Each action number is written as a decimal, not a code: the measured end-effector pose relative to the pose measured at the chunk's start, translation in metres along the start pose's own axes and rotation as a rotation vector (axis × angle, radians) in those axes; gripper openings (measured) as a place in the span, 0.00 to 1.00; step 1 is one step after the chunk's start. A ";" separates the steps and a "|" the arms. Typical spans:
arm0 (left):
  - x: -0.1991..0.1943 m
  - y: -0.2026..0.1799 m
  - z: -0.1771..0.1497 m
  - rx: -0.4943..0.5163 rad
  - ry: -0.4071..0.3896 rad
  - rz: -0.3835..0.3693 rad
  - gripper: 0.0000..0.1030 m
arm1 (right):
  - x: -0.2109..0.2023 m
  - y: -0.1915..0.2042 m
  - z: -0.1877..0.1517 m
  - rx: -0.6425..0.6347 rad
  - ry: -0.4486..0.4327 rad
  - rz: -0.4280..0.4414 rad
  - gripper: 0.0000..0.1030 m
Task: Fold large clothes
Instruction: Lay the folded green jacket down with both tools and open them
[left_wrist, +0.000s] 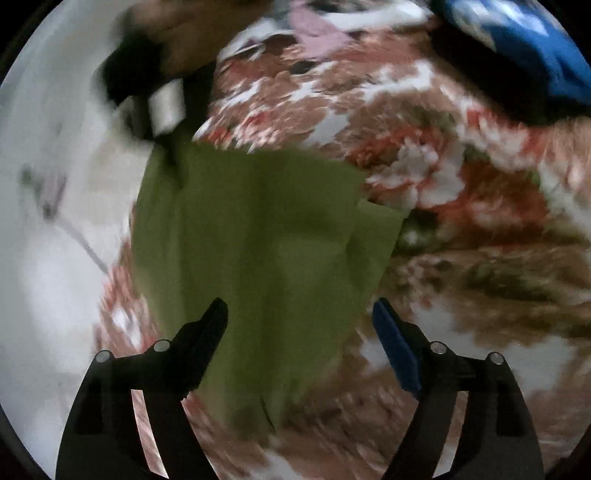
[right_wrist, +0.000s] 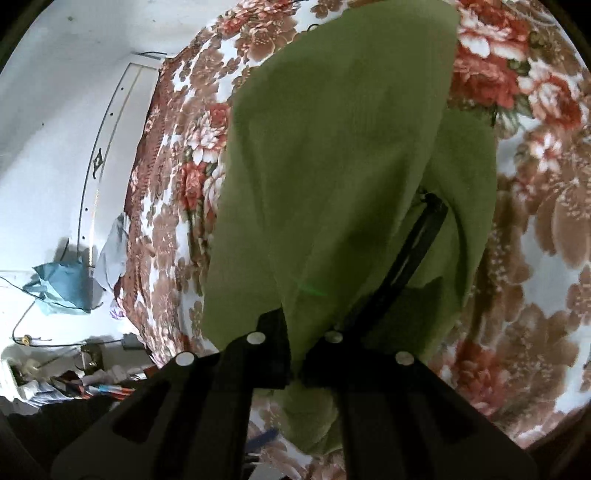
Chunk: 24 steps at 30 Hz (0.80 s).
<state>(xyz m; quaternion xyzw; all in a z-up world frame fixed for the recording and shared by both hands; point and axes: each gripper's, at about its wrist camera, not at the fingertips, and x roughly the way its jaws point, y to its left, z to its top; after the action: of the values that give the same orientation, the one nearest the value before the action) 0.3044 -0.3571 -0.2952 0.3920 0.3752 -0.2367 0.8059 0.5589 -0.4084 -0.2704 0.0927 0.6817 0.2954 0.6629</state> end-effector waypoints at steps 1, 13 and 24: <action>-0.005 0.013 -0.008 -0.050 0.004 -0.006 0.79 | -0.002 -0.002 -0.002 -0.005 0.001 -0.016 0.03; 0.105 0.136 -0.067 -0.503 0.169 -0.016 0.82 | 0.061 -0.098 -0.031 0.077 0.031 -0.235 0.15; 0.097 0.158 -0.131 -0.622 0.226 -0.070 0.85 | 0.045 -0.157 -0.070 0.066 0.035 -0.542 0.01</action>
<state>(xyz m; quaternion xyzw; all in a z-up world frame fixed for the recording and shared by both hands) 0.4152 -0.1673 -0.3538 0.1378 0.5299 -0.0935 0.8315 0.5286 -0.5315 -0.3946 -0.0769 0.7022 0.0864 0.7025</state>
